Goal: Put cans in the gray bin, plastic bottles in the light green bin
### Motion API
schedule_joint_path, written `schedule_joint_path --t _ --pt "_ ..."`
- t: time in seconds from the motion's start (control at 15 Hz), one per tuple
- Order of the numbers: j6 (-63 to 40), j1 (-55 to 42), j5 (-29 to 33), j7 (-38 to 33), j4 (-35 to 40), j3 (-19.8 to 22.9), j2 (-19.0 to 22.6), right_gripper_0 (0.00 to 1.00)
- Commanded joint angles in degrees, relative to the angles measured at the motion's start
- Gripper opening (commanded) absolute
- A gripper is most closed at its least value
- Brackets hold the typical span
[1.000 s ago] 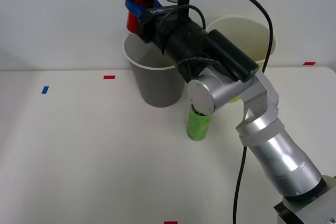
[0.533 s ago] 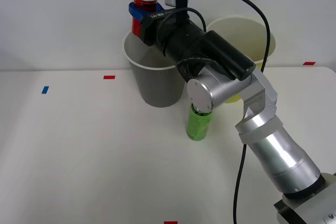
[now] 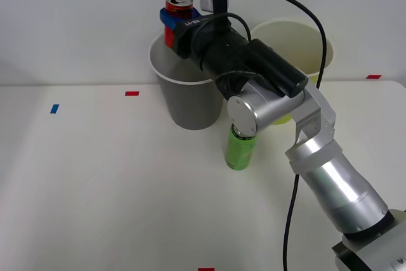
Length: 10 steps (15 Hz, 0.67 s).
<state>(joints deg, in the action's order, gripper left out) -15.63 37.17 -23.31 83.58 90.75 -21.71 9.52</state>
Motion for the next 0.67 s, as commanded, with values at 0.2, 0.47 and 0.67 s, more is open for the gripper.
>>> schedule_joint_path --t 0.2,0.47,0.67 --pt "-0.1 -0.08 0.54 0.35 -0.14 0.36 0.32 0.09" --pt "-0.1 -0.26 0.37 -0.79 -0.14 0.36 0.76 0.63" --pt "0.87 -0.26 -0.16 -2.02 -0.14 0.36 0.76 0.73"
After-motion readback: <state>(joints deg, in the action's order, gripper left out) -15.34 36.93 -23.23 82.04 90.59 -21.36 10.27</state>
